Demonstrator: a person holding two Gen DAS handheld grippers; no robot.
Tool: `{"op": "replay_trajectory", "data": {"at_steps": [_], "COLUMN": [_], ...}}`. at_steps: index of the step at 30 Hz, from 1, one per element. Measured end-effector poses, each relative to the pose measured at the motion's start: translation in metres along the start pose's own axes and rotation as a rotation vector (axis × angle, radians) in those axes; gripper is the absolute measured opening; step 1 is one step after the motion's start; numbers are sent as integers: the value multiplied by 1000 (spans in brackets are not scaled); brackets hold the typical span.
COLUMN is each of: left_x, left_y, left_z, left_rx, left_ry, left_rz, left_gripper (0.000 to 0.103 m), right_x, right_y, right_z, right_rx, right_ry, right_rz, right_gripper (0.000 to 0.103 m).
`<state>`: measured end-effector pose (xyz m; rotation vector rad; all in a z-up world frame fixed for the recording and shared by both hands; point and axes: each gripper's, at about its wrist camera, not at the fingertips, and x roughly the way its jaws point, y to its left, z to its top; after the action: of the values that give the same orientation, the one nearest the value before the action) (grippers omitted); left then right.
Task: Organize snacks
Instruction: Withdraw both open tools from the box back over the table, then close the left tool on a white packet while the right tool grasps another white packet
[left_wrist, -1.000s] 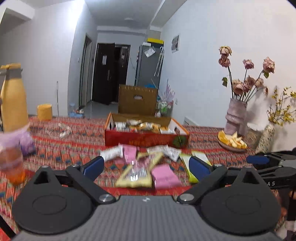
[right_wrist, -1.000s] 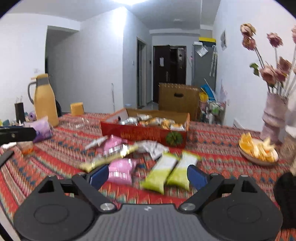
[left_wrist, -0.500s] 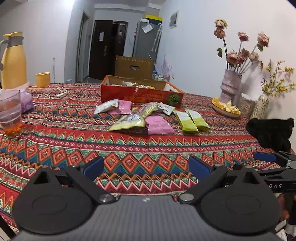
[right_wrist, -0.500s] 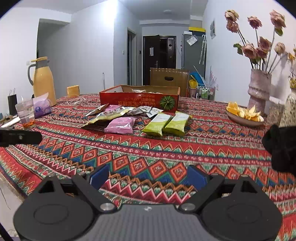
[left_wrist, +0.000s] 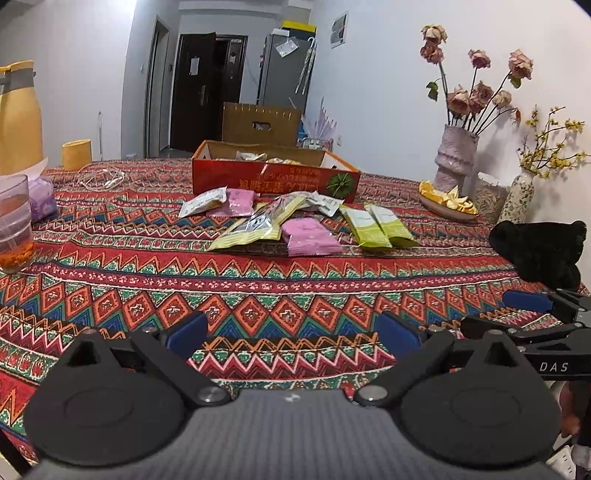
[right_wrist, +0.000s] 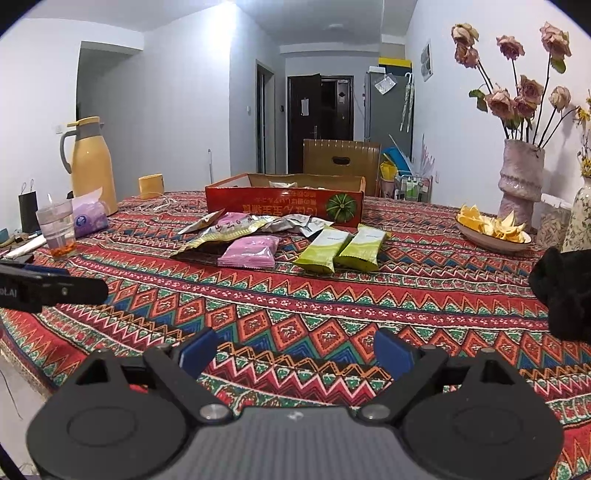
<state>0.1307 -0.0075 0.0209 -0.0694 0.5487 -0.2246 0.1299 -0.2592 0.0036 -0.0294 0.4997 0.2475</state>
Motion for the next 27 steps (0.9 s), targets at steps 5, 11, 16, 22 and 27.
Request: {"op": "replay_trajectory", "data": {"at_steps": [5,11,16,22,27], "left_x": [18,45,70,119,177], "left_y": [8,23,44,70,91], "left_z": [9,35,69,113,138], "left_rx": [-12,-14,-10,-5,0], "left_ry": [17,28,9,2,56], "left_rz": [11,56,93,119,107], "left_gripper": [100,100,100,100,100], "right_x": [18,42,68,107,145], "right_y": [-3,-9,-11,-15,-16], "right_z": [5,20,46,85,117], "right_rx": [14,26,6,-21,-42], "right_ry": [19,31,30,14,2], "right_rz": [-1,3,-2,1,22], "right_gripper": [91,91,91,91,91]}}
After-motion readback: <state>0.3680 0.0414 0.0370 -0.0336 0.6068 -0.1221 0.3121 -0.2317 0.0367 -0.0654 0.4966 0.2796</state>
